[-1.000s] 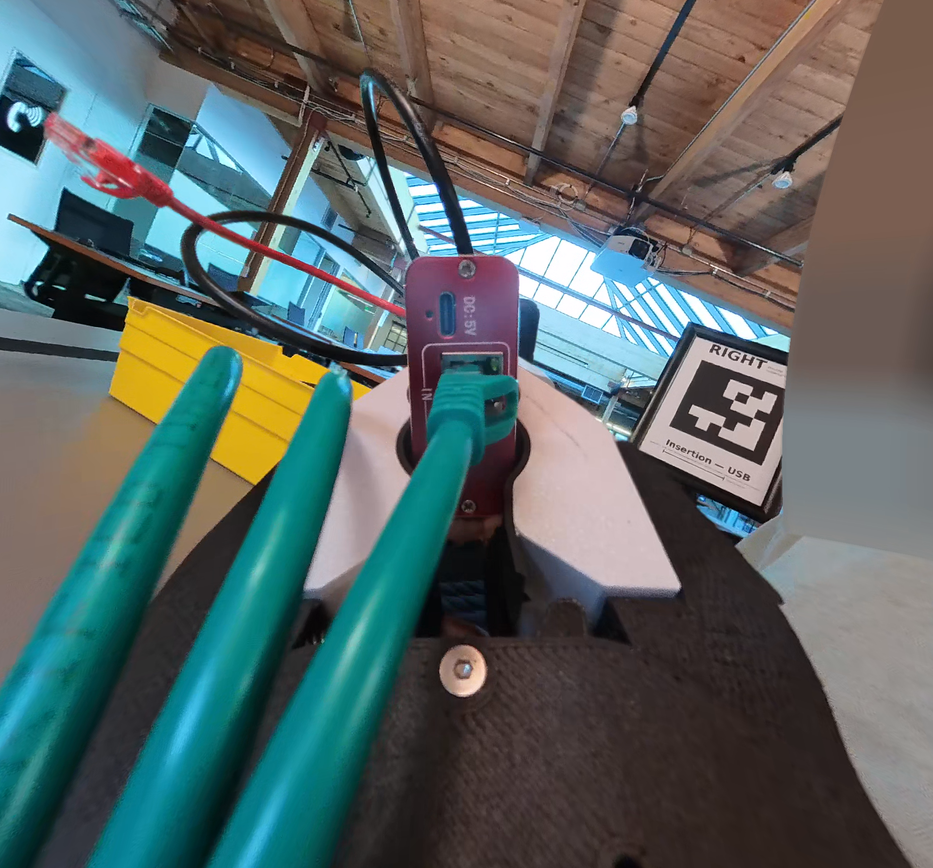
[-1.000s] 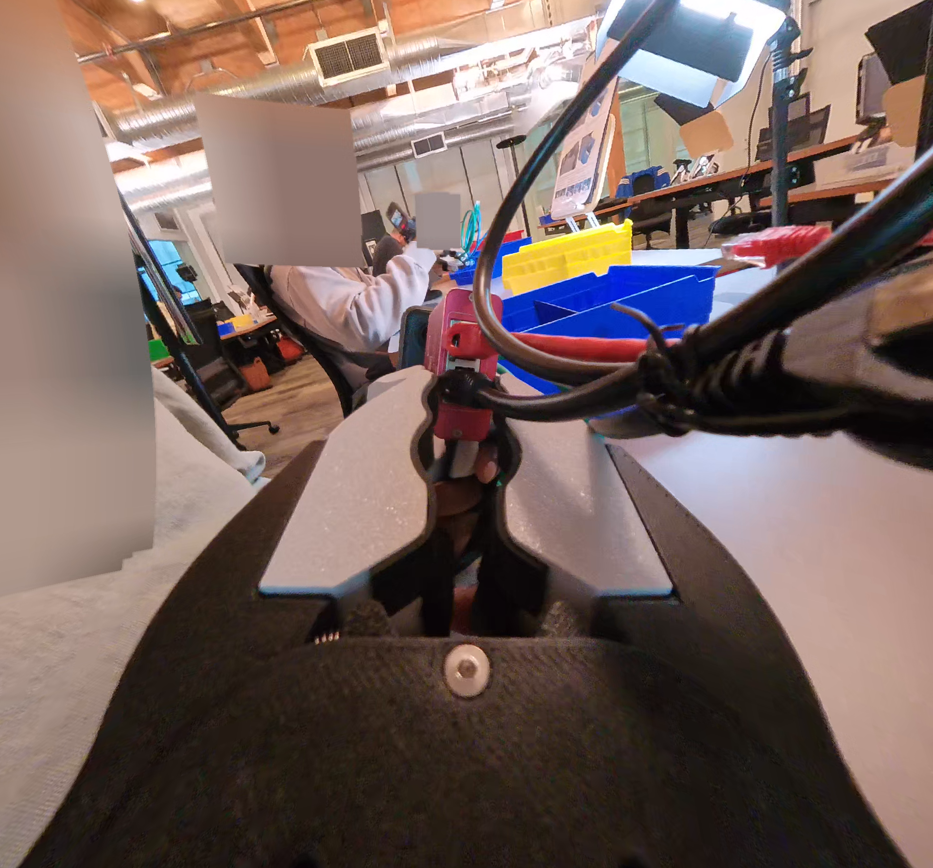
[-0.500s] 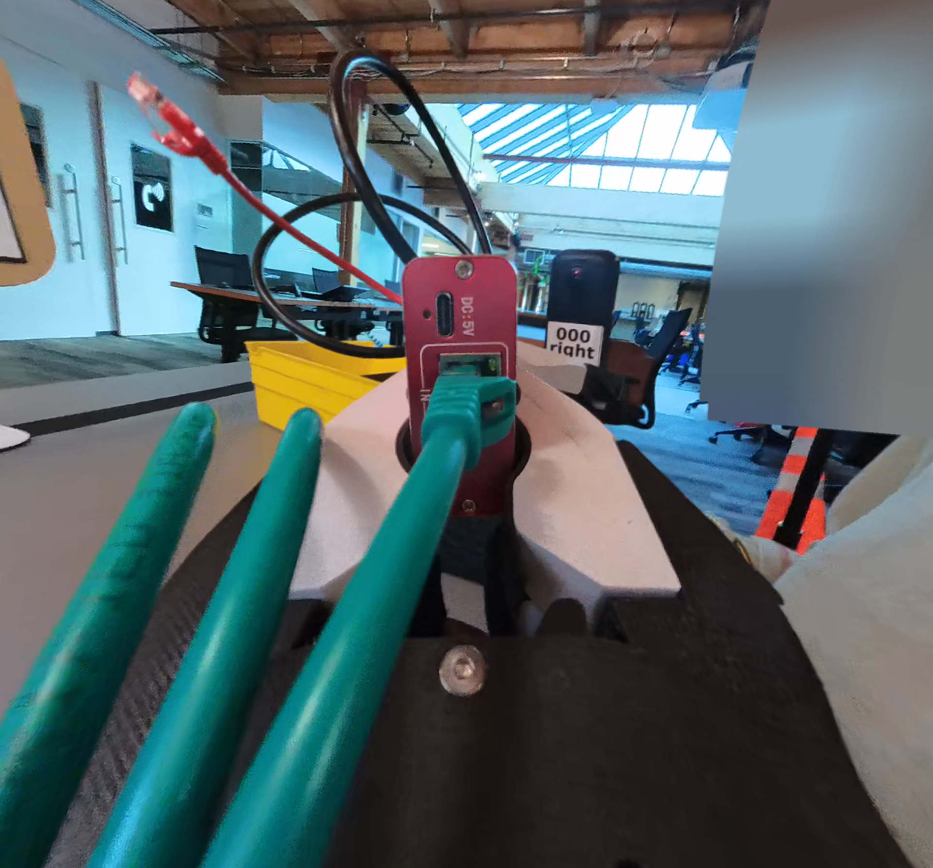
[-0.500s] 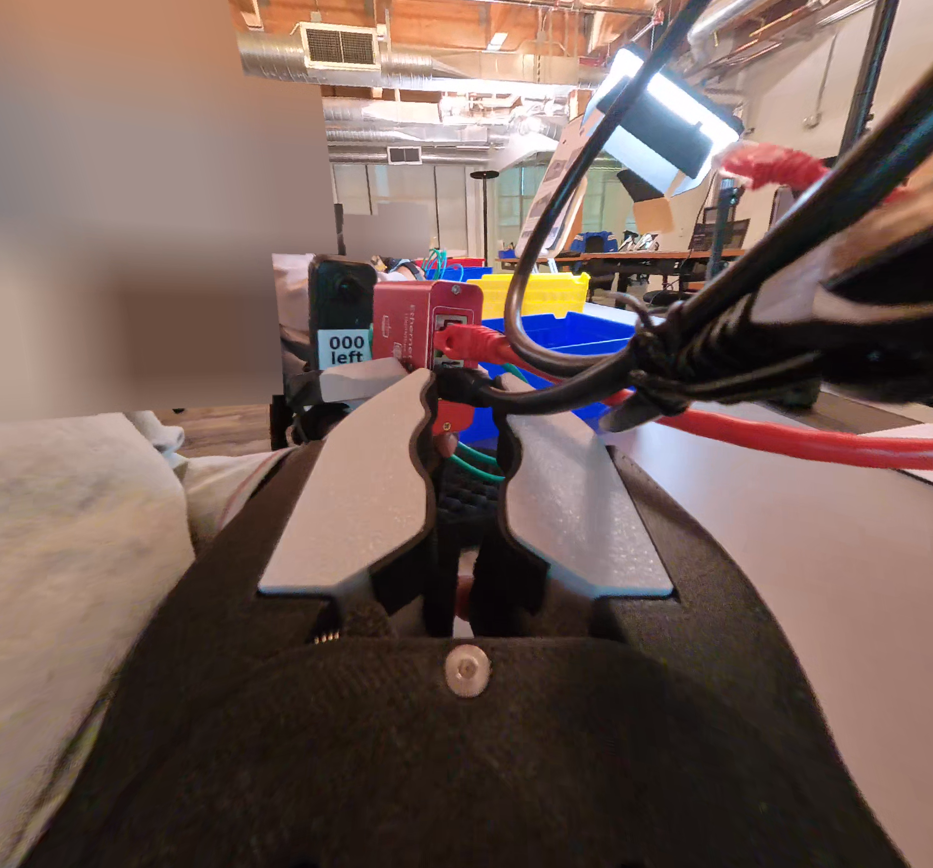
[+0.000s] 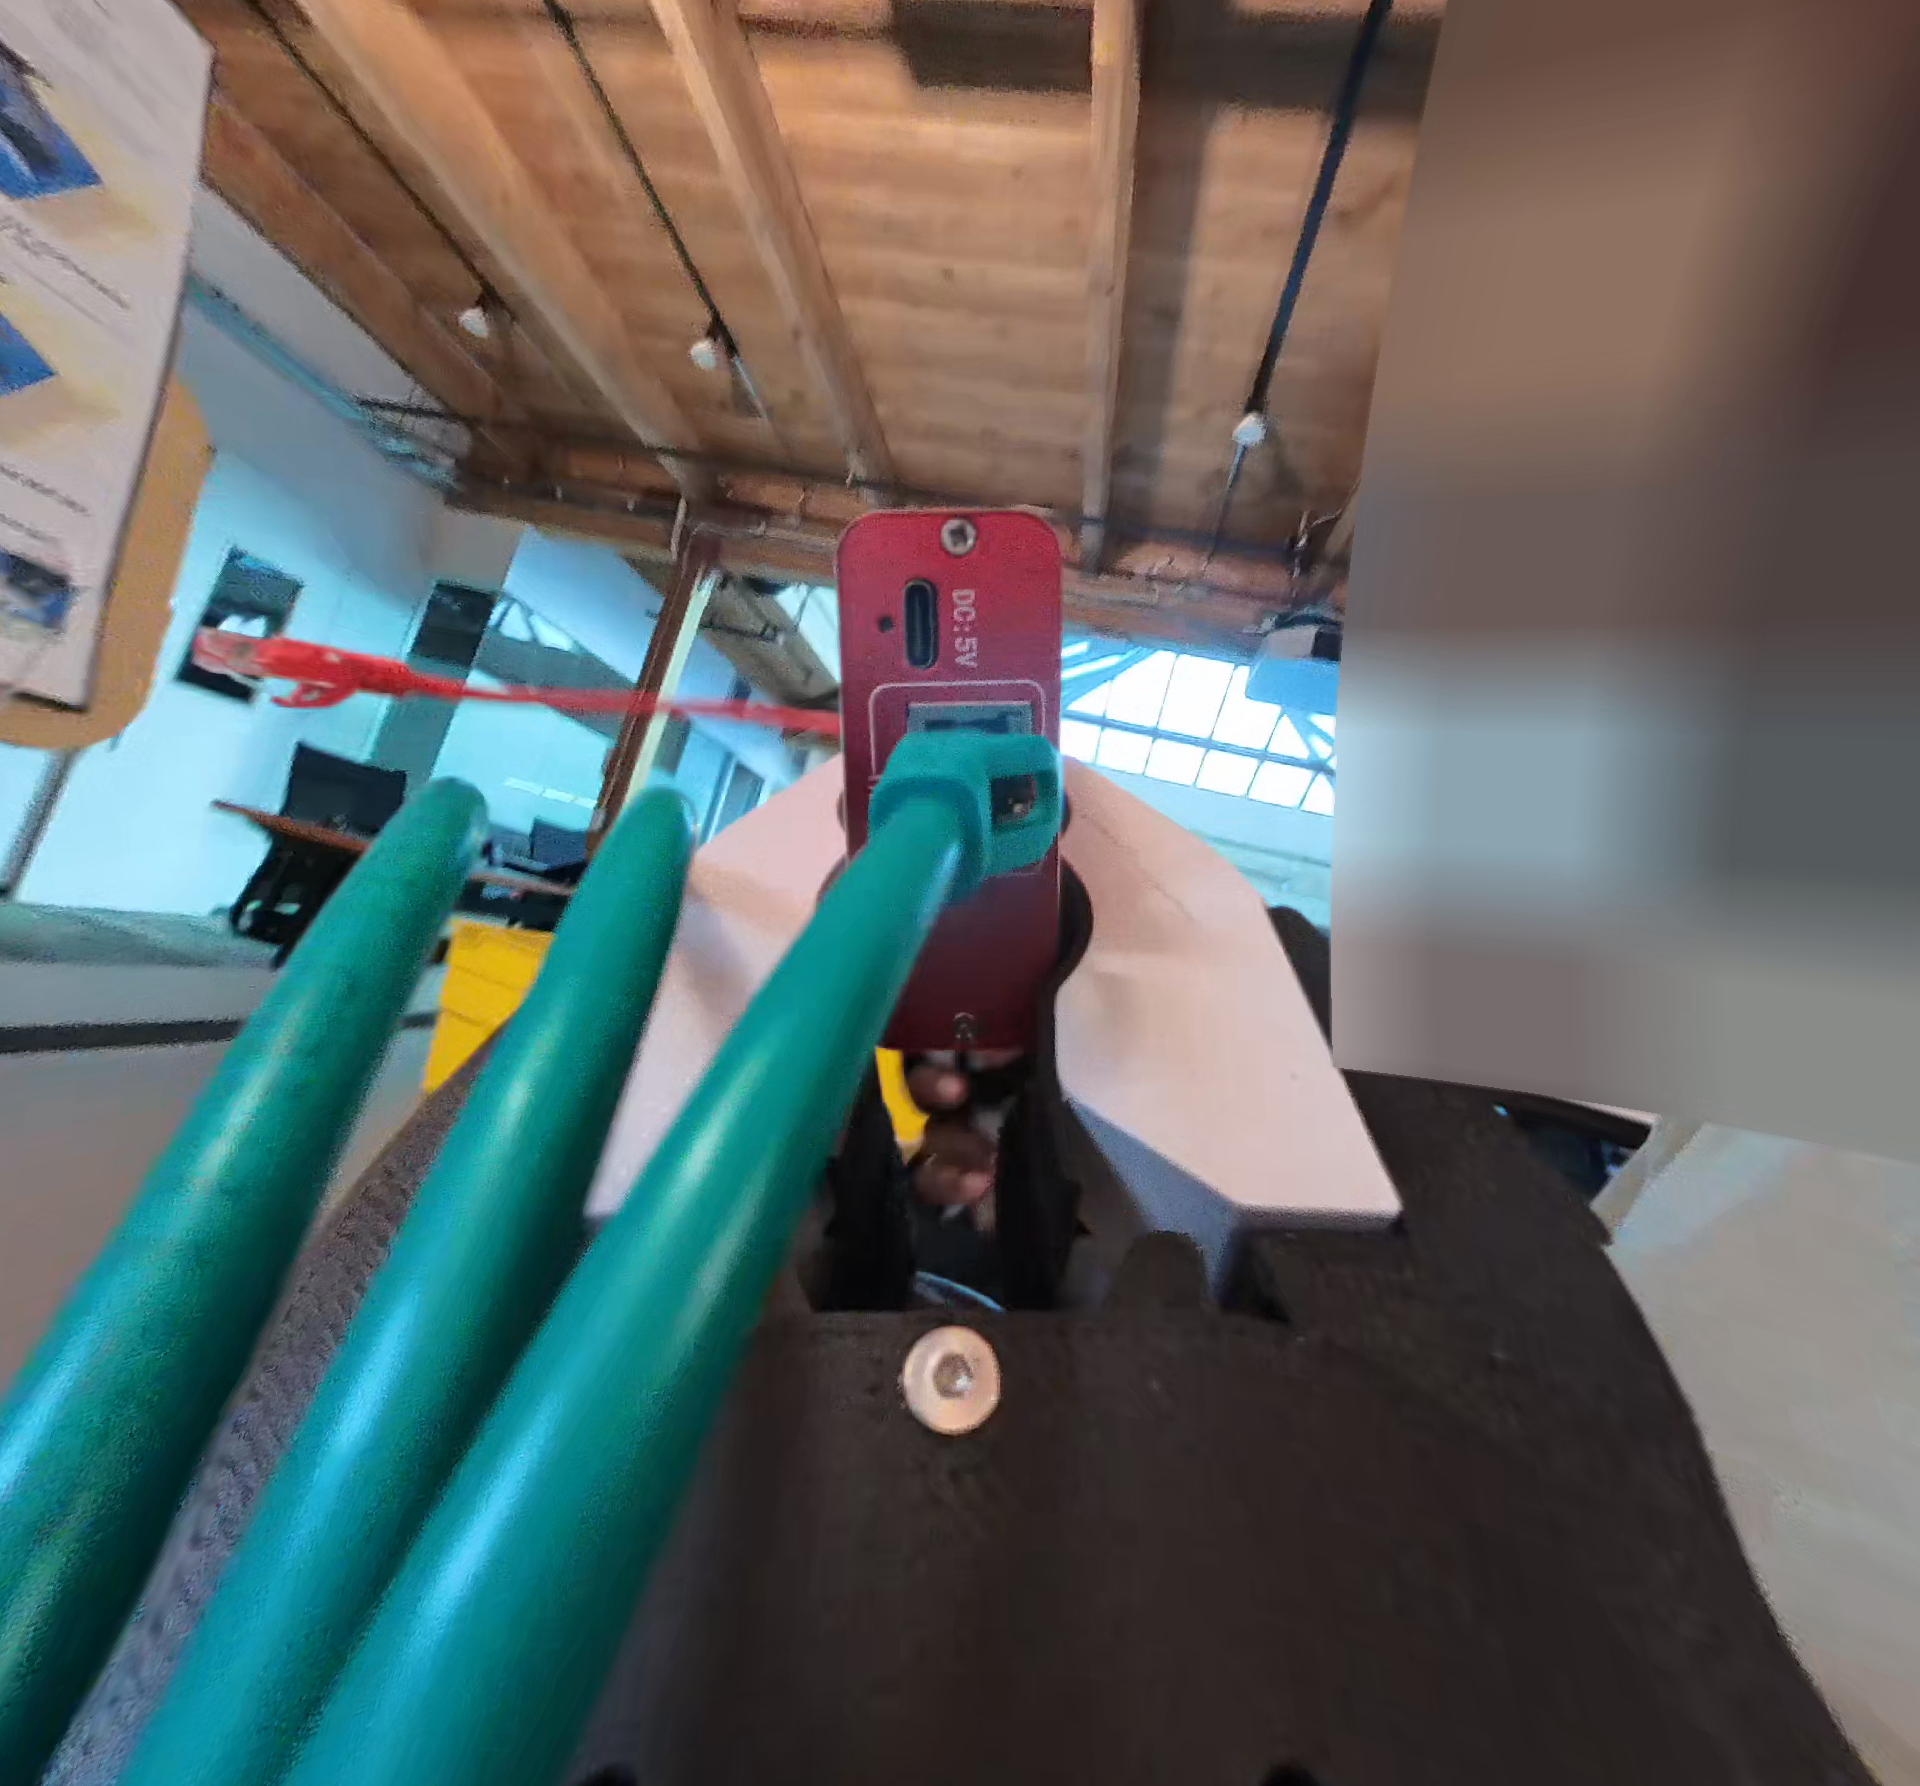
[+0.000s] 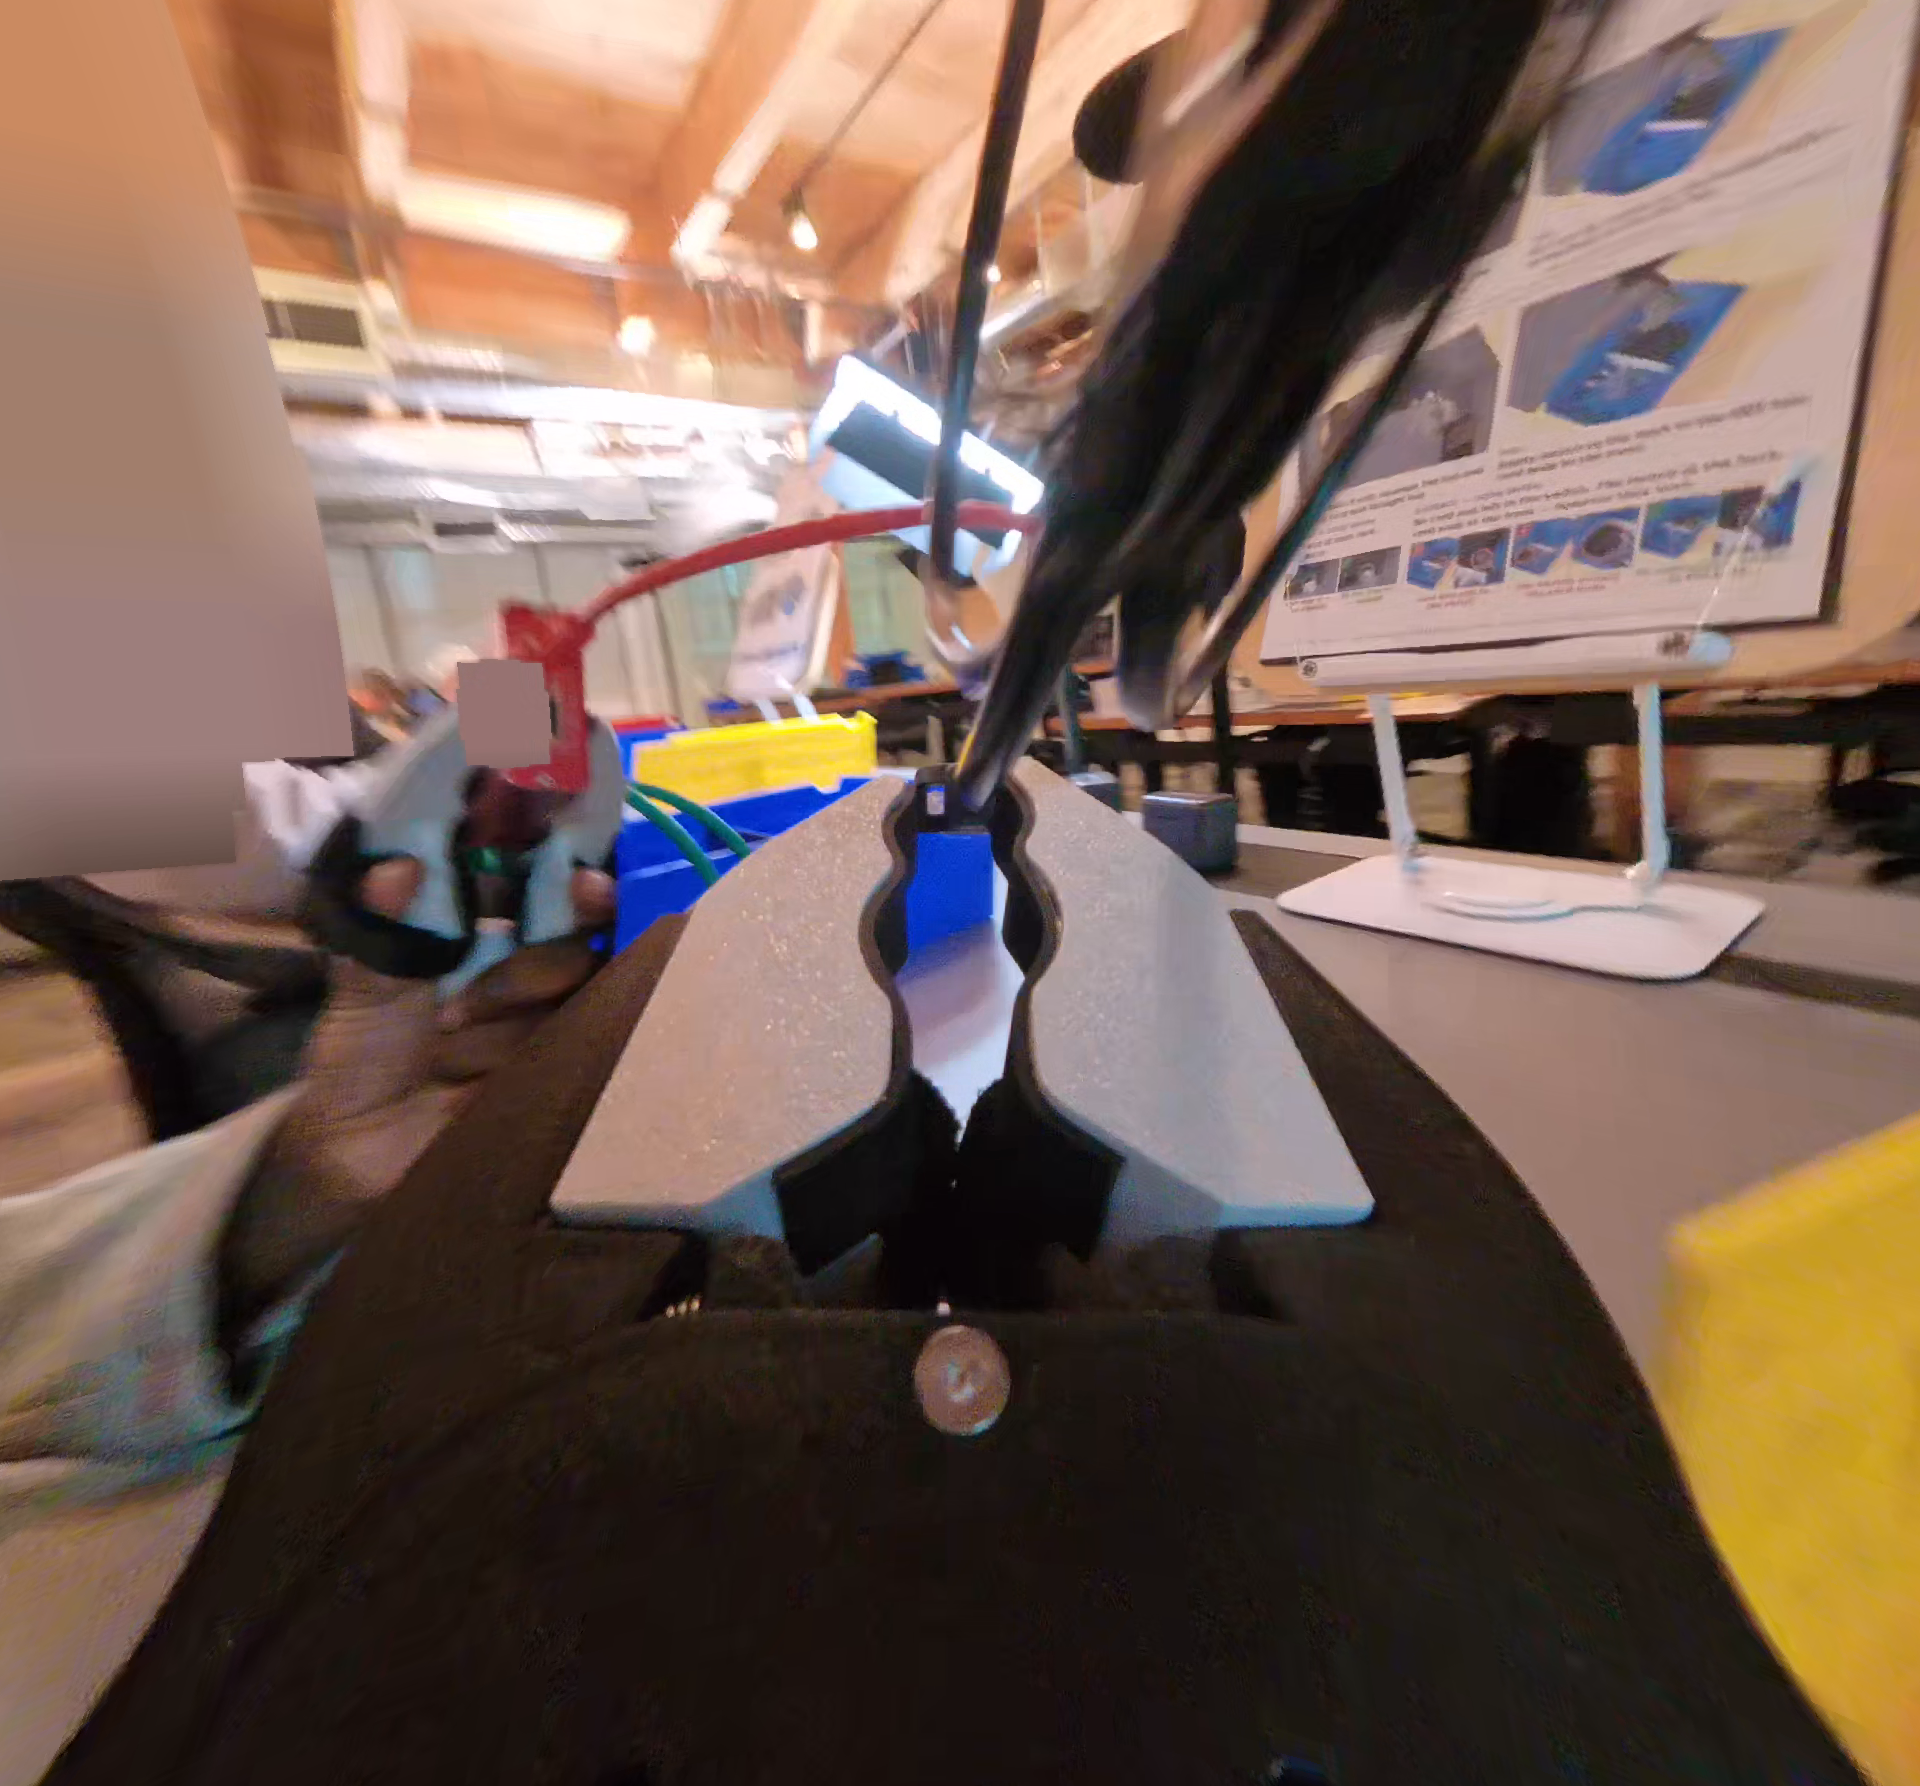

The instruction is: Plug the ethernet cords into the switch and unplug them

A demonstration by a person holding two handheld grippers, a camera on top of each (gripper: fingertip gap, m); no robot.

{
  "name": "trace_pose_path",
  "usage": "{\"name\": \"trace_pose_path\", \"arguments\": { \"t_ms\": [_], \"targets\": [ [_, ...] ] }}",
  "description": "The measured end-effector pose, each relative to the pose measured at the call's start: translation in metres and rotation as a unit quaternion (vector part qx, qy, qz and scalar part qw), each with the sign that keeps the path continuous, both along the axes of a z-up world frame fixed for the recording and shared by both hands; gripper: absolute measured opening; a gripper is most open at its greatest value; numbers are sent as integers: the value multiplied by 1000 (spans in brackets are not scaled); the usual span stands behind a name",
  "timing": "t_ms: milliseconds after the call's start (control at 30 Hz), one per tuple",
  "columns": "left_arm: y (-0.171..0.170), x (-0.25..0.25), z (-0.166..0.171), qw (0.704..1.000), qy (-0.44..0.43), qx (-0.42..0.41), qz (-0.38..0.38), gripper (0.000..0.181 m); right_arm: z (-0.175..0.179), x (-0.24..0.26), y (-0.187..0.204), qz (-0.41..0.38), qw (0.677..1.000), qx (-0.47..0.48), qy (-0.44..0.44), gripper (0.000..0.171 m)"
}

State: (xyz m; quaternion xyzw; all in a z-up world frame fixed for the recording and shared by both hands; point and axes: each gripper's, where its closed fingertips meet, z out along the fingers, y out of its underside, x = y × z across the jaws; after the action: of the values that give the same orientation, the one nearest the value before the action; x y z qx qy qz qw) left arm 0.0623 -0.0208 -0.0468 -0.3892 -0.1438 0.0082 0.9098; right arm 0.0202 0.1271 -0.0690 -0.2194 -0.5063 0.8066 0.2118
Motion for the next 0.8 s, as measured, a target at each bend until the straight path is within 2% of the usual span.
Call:
{"name": "trace_pose_path", "arguments": {
  "t_ms": [33,133,233,300,400,467,600,733,767,800],
  "targets": [
    [-1,-5,-3,1000,-8,-15,4,30,4,2,19,11,1000,-13,-8,13],
    [4,-11,-7,1000,-26,-15,1,30,12,4,58,-29,999,41,-19,14],
    [8,-10,-8,999,-32,-14,-15,30,-8,5,87,-68,988,115,-82,14],
    [7,-10,-8,999,-33,-10,-16,31,-26,6,103,-59,978,143,-139,14],
    [6,-12,-8,999,-40,-5,-18,30,-40,7,112,-38,973,134,-186,14],
    [7,-12,-9,999,-39,-6,-18,31,-40,5,107,-7,977,97,-192,15],
    [9,-10,-9,999,-35,-12,-21,30,-35,-10,104,52,979,-49,-190,15],
    [12,-10,-11,999,-38,-20,-25,30,-42,-32,117,67,944,-211,-243,17],
    [12,-11,-11,999,-39,-22,-25,30,-45,-38,122,54,935,-238,-258,19],
    [13,-11,-11,999,-40,-23,-25,30,-46,-41,126,41,929,-253,-267,30]
  ]
}}
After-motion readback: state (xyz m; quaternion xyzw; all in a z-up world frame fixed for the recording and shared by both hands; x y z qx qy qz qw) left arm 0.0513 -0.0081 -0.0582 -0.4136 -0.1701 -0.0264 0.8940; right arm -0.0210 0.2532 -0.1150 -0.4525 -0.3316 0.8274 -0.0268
